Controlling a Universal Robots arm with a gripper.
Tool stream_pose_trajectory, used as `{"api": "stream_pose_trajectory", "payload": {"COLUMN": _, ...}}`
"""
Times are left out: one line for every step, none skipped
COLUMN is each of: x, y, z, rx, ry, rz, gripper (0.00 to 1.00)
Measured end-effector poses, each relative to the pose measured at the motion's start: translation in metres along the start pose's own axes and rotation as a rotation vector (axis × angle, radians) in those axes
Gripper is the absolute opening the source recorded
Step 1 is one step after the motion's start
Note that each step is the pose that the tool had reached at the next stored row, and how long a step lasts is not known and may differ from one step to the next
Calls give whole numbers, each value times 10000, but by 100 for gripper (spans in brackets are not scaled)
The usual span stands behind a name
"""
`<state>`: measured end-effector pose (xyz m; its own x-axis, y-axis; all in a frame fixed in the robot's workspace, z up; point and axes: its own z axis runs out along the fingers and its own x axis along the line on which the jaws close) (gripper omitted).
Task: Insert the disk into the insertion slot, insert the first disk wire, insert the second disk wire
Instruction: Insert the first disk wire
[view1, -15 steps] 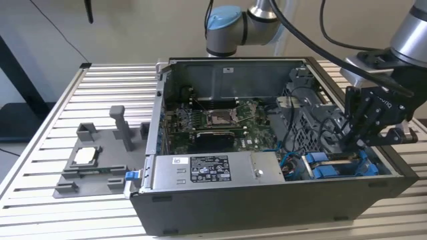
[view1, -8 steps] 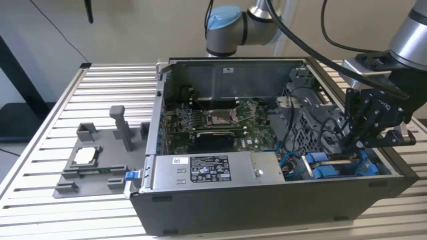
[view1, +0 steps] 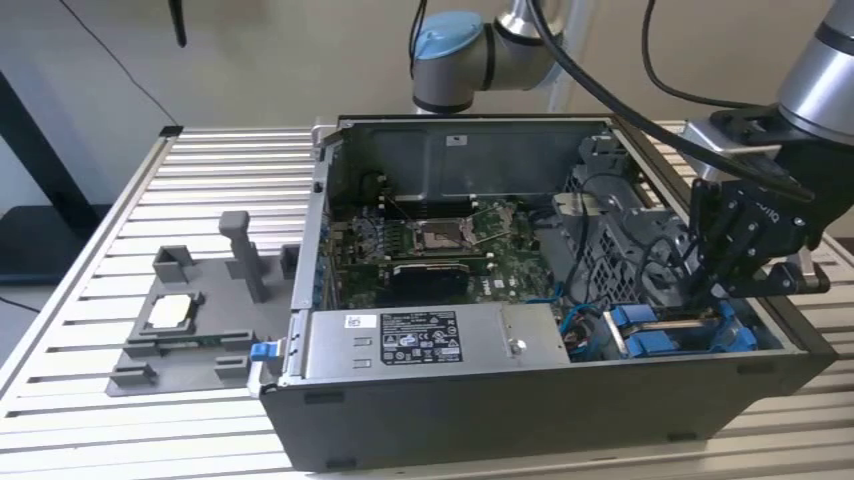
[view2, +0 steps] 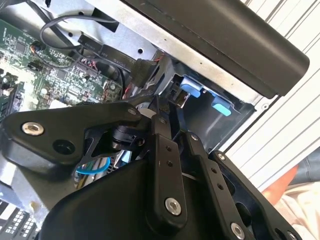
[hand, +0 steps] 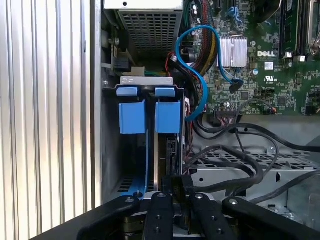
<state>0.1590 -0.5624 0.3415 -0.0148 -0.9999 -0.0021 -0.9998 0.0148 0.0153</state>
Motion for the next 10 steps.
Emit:
{"api": "stream_pose_trajectory", "payload": {"x": 1, "y": 0, "z": 3, "rx": 0, "ry": 1, "rz": 10, "gripper": 19}}
{"api": "stream_pose_trajectory", "payload": {"x": 1, "y": -1, "z": 6, "rx": 1, "ry": 2, "rz": 21, "gripper": 19}}
{"api": "stream_pose_trajectory", "payload": {"x": 1, "y": -2, "z": 9, "rx": 0, "ry": 2, "rz": 27, "gripper": 19}}
{"api": "stream_pose_trajectory", "payload": {"x": 1, "y": -2, "z": 12, "rx": 1, "ry": 1, "rz": 28, "gripper": 19}}
{"api": "stream_pose_trajectory", "payload": {"x": 1, "y": -2, "z": 16, "rx": 0, "ry": -1, "rz": 32, "gripper": 19}}
{"api": "stream_pose_trajectory", "payload": {"x": 1, "y": -4, "z": 19, "rx": 0, "ry": 1, "rz": 35, "gripper": 19}}
{"api": "stream_pose_trajectory", "payload": {"x": 1, "y": -5, "z": 21, "rx": 1, "ry": 2, "rz": 36, "gripper": 19}}
{"api": "stream_pose_trajectory", "payload": {"x": 1, "y": -8, "z": 28, "rx": 1, "ry": -8, "rz": 37, "gripper": 19}}
{"api": "stream_pose_trajectory", "payload": {"x": 1, "y": -10, "z": 29, "rx": 0, "ry": -6, "rz": 38, "gripper": 19}}
{"api": "stream_pose_trajectory", "payload": {"x": 1, "y": -12, "z": 29, "rx": 0, "ry": -3, "rz": 40, "gripper": 19}}
